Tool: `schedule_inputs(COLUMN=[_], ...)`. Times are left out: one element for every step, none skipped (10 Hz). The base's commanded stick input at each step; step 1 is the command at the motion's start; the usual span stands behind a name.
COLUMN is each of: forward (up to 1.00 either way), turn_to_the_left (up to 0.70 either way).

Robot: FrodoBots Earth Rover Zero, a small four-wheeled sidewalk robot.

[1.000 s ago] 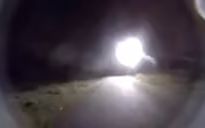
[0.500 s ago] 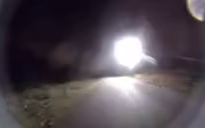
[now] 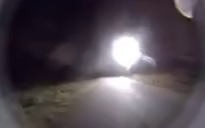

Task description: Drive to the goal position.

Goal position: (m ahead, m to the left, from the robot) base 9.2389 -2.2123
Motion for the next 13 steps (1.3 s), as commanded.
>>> schedule_inputs(forward=[1.00, 1.00, 1.00, 1.00, 1.00, 1.00, 1.00, 1.00, 1.00, 1.00, 1.00, 1.00, 1.00], turn_to_the_left=[0.00, 0.00, 0.00, 0.00, 0.00, 0.03, 0.08, 0.16, 0.17, 0.16, 0.07, 0.05, 0.05])
